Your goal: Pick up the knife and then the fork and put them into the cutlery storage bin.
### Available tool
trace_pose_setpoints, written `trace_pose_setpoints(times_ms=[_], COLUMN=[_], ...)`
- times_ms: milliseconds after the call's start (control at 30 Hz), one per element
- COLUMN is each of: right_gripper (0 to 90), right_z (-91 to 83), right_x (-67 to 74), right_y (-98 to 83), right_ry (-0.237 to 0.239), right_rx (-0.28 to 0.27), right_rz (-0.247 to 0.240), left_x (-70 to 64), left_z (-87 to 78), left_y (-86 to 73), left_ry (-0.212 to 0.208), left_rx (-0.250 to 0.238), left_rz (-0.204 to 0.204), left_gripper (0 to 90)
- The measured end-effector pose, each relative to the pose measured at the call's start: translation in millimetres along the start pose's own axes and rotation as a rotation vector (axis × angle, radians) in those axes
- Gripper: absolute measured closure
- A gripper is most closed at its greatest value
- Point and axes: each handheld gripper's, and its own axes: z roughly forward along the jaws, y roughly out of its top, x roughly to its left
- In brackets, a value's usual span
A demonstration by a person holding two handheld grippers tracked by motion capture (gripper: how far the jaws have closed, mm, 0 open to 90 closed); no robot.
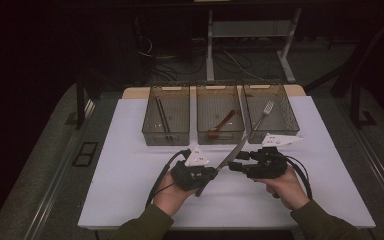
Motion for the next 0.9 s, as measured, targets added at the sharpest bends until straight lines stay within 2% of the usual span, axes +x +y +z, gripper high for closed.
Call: trace_pose_setpoints(times_ms=[133,233,300,333,433,500,600,667,800,900], right_gripper=[69.6,82.9,87.1,88.4,88.7,88.6,88.7,88.7,88.7,88.7], right_z=[6.2,5.5,3.4,2.7,-1.4,-7.6,-20.7,-30.4,-53.2,-69.9], right_x=[-6.8,-12.0,-15.6,-16.4,-18.1,-20.8,-28.5,-34.4,-48.2,-59.7], right_y=[4.7,7.9,10.5,11.6,15.4,18.5,24.9,30.0,40.5,49.9], right_ry=[0.011,0.015,0.047,0.065,0.054,0.025,-0.012,-0.041,-0.099,-0.142], right_rx=[-0.039,-0.067,-0.089,-0.093,-0.096,-0.101,-0.116,-0.12,-0.151,-0.178], right_rz=[0.05,0.068,0.086,0.096,0.085,0.064,0.059,0.056,0.06,0.066], left_x=[1.0,3.1,3.0,2.8,4.8,6.9,11.1,14.6,21.8,27.2], left_z=[7.9,14.3,19.1,20.7,20.2,16.9,8.9,1.8,-15.4,-26.4], left_y=[7.7,12.8,14.9,15.6,15.7,14.4,7.9,1.1,-15.0,-29.3], left_ry=[0.012,0.009,0.003,0.002,-0.019,-0.019,-0.022,-0.028,-0.031,-0.026], left_rx=[-0.02,-0.034,-0.047,-0.057,-0.09,-0.092,-0.1,-0.109,-0.107,-0.118], left_rz=[-0.01,-0.017,-0.019,-0.024,-0.042,-0.036,-0.036,-0.048,-0.033,-0.053], left_gripper=[79.1,79.2,79.2,79.2,77.1,69.0,63.5,58.8,49.1,43.3])
